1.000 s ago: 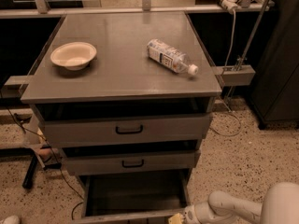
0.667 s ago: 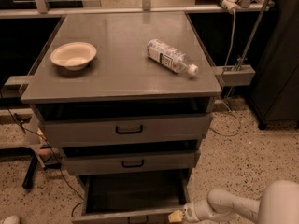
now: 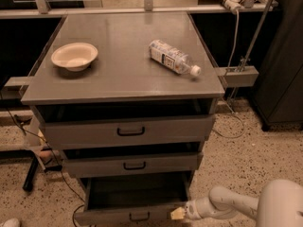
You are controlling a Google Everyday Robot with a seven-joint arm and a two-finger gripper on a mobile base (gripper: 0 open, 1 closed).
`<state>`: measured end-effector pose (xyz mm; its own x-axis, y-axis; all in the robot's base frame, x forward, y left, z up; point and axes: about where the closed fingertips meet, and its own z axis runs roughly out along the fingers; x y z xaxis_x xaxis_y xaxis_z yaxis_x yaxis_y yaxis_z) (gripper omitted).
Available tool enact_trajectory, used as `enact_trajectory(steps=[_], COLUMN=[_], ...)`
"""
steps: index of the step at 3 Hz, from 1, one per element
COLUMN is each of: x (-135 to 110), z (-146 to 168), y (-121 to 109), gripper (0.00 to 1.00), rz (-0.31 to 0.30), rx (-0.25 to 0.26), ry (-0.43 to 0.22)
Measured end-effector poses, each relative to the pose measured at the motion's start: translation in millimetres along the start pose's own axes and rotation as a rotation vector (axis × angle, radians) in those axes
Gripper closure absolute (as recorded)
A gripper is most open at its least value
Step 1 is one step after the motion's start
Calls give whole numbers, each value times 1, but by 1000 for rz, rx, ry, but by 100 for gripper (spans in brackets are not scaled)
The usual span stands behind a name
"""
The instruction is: Close bottom drawer
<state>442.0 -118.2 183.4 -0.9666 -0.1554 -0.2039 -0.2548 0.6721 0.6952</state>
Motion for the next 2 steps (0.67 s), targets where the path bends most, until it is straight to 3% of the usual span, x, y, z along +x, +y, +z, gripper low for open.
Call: enact_trajectory(steps=[2], x=[-37], z=[-1], y=[-8], gripper=[100], rz=[-25], rx=[33], ry=[-15])
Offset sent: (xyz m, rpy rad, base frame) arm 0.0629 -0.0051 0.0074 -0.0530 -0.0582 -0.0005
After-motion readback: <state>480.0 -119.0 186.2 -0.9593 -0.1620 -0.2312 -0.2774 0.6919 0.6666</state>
